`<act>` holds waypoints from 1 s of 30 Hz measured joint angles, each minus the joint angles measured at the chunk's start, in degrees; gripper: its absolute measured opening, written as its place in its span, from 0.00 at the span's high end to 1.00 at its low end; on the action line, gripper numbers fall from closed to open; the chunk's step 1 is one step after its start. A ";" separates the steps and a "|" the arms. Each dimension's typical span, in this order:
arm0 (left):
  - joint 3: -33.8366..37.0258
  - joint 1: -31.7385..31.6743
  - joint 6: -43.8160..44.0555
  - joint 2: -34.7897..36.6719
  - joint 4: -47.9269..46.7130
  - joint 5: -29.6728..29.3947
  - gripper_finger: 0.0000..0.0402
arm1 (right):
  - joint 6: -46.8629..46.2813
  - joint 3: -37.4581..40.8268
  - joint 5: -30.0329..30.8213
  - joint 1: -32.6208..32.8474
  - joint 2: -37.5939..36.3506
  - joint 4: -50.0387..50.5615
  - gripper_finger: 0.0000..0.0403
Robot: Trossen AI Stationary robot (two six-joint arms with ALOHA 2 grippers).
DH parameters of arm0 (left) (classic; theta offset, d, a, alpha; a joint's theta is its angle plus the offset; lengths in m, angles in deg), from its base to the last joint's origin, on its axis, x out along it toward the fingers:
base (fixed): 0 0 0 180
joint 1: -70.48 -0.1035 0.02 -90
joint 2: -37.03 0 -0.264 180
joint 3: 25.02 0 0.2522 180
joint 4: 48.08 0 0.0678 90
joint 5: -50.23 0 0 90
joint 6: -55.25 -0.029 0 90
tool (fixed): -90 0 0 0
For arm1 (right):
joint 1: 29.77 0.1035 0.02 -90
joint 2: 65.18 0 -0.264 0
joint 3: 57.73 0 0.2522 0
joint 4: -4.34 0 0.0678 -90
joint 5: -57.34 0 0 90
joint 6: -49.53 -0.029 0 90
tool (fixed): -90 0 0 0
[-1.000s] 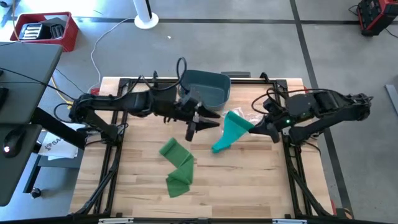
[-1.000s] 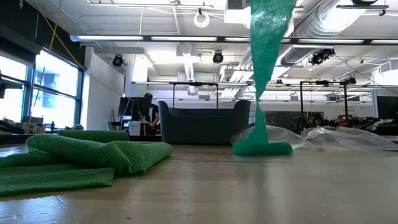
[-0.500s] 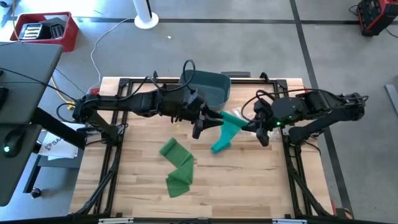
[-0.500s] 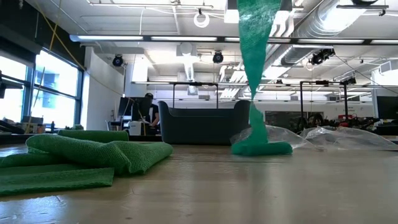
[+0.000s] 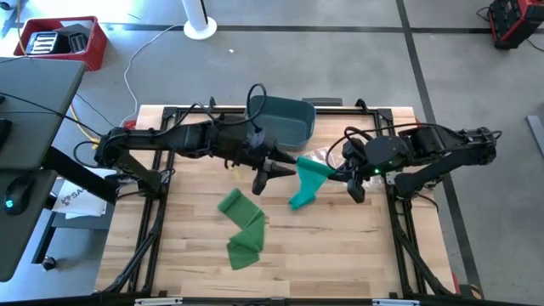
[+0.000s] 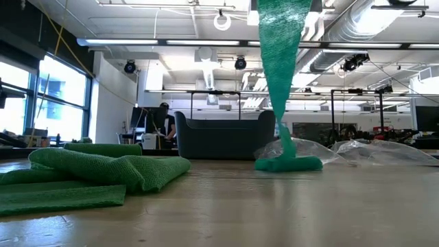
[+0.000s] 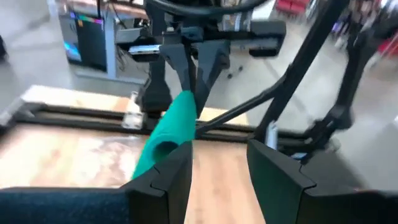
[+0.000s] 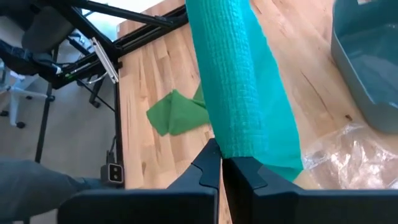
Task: Roll bandage
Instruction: Roll the blue bandage
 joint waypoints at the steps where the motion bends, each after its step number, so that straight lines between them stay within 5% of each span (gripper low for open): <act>1: -0.02 0.24 -1.79 -0.06 0.08 -1.02 0.63 | 0.82 0.00 0.00 0.00 0.00 -0.12 1.00; 8: 0.00 0.79 -3.69 -0.26 0.22 -6.59 0.63 | 2.48 0.00 0.00 0.00 0.00 -0.98 1.00; 30: 0.00 0.74 2.73 -1.40 -0.75 -4.61 0.65 | 5.45 0.04 3.54 0.02 0.00 -5.08 1.00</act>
